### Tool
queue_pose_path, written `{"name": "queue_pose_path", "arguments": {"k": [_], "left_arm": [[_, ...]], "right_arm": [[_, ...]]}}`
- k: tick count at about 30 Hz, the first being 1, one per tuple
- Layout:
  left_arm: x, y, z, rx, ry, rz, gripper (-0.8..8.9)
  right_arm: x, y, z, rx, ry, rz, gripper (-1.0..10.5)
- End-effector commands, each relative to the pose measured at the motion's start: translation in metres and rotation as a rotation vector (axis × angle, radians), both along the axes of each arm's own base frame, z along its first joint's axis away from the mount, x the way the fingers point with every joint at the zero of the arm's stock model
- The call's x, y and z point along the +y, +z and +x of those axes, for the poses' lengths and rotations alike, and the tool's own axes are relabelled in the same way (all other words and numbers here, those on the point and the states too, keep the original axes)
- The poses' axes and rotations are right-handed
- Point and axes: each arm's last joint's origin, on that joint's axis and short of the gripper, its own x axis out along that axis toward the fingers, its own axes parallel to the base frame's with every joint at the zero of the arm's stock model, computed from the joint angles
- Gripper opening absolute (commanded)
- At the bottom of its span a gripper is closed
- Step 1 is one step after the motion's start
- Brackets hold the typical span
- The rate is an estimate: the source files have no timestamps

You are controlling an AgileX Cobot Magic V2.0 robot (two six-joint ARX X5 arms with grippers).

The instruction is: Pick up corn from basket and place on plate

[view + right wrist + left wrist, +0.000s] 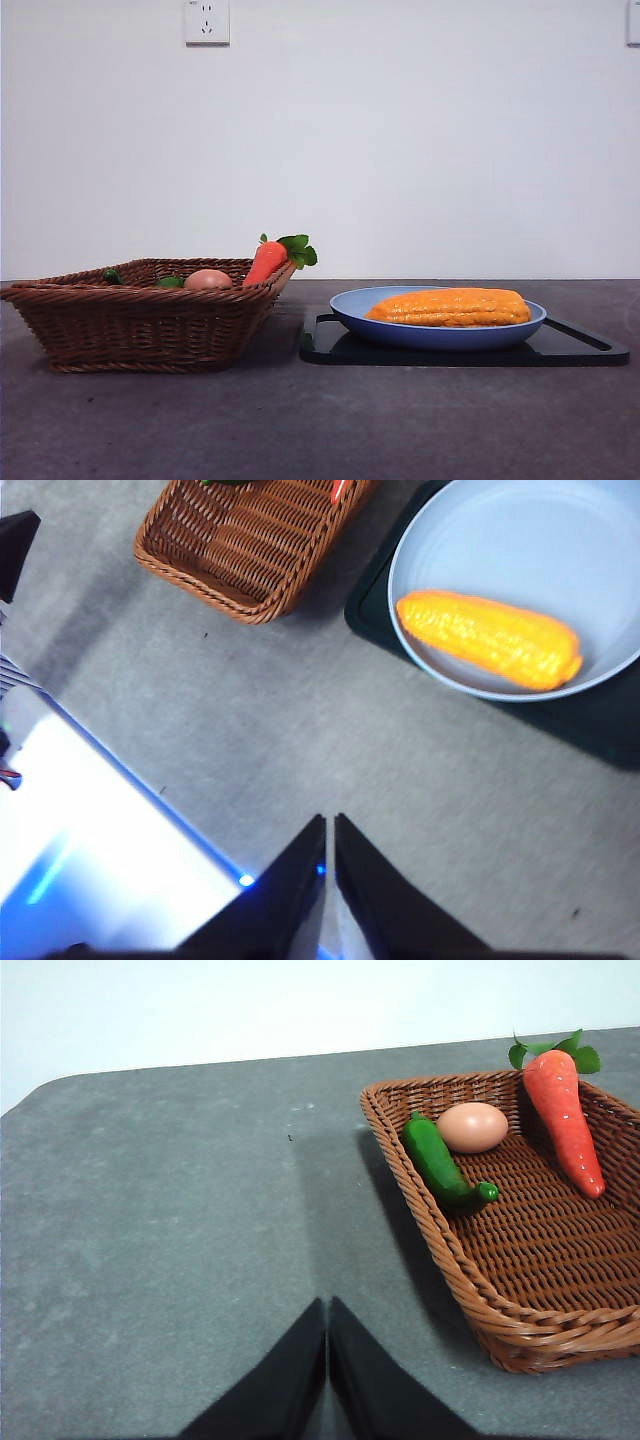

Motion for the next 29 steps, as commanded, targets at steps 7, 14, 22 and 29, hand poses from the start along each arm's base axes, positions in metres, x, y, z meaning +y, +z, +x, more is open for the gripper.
{"name": "queue_pose_path", "arguments": {"k": [7,14,22,29], "left_arm": [[0.000,-0.008,-0.001,0.061,-0.004,-0.009,0.07],[0.000,-0.008,-0.001,0.061,-0.004,-0.009,0.07],[0.000,-0.008,-0.001,0.061,-0.004,-0.009,0.07],[0.000,-0.008,-0.001,0.061,-0.004,-0.009,0.07]], "right_arm": [[-0.017,0.016,-0.006,-0.599,0.024,0.015,0.0],[-0.035,-0.031,-0.025,-0.874,-0.122,0.013,0.0],[-0.043,-0.100,-0.036,-1.042,-0.303,-0.034,0.0],[-0.047,-0.149,-0.040,-1.032,-0.517,-0.018,0.0]]}}
